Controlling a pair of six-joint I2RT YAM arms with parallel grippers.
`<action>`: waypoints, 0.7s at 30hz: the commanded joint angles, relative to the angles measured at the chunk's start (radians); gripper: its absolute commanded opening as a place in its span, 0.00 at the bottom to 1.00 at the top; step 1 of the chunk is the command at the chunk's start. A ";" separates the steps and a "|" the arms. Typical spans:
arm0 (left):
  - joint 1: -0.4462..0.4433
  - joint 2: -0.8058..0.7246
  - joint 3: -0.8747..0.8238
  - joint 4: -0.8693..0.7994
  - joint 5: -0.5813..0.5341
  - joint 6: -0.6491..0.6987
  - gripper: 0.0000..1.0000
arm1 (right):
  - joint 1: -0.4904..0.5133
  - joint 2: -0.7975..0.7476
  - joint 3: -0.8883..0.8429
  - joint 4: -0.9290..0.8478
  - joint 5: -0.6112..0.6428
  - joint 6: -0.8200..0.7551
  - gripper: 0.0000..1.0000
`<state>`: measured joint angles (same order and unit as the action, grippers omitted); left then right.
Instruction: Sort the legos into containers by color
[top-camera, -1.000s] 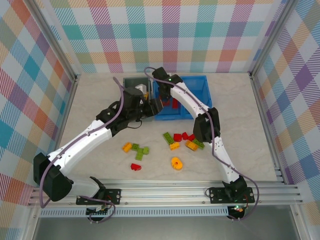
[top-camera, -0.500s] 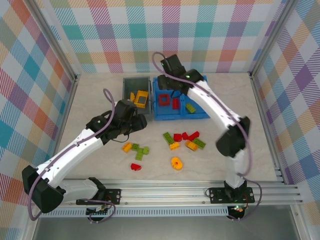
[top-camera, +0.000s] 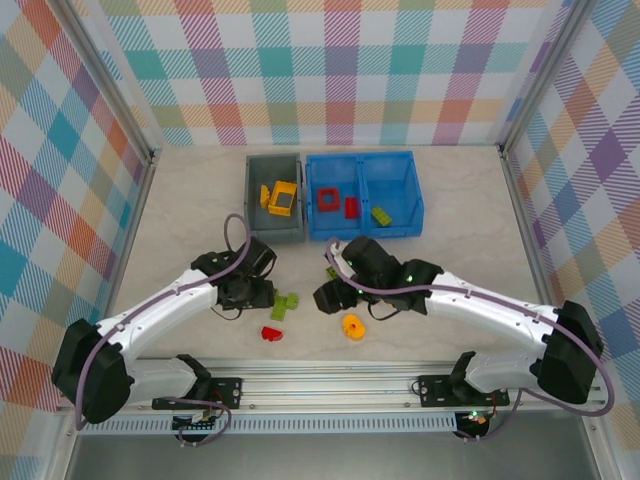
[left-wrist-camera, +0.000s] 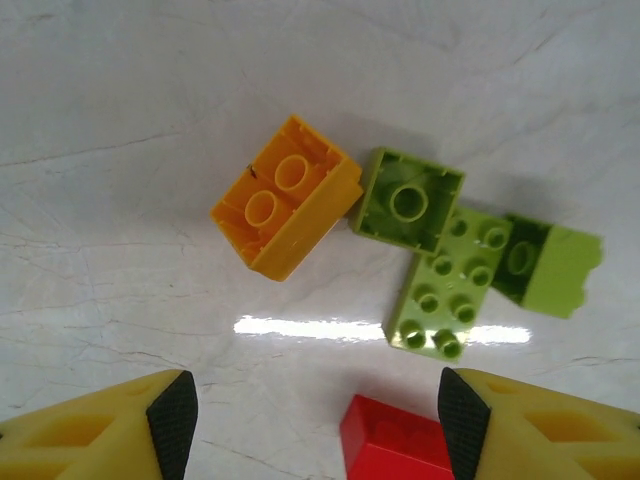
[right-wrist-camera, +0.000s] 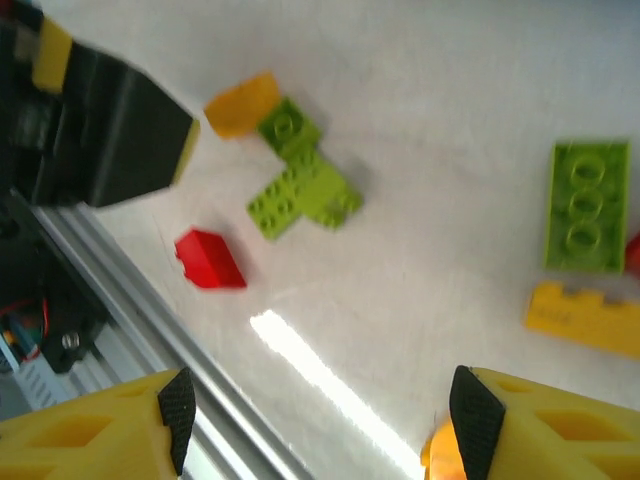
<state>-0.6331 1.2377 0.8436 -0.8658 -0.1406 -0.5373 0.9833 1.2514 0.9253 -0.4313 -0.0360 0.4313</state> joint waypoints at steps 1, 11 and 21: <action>0.004 0.066 -0.006 0.023 -0.013 0.173 0.67 | 0.010 -0.070 -0.020 0.127 -0.021 0.122 0.71; 0.013 0.263 0.046 0.066 -0.133 0.254 0.68 | 0.037 -0.120 -0.029 0.188 -0.087 0.246 0.73; 0.064 0.387 0.093 0.096 -0.118 0.296 0.60 | 0.043 -0.118 -0.044 0.191 -0.068 0.258 0.74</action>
<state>-0.5865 1.6039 0.9009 -0.7776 -0.2558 -0.2699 1.0210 1.1397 0.8936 -0.2760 -0.0986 0.6739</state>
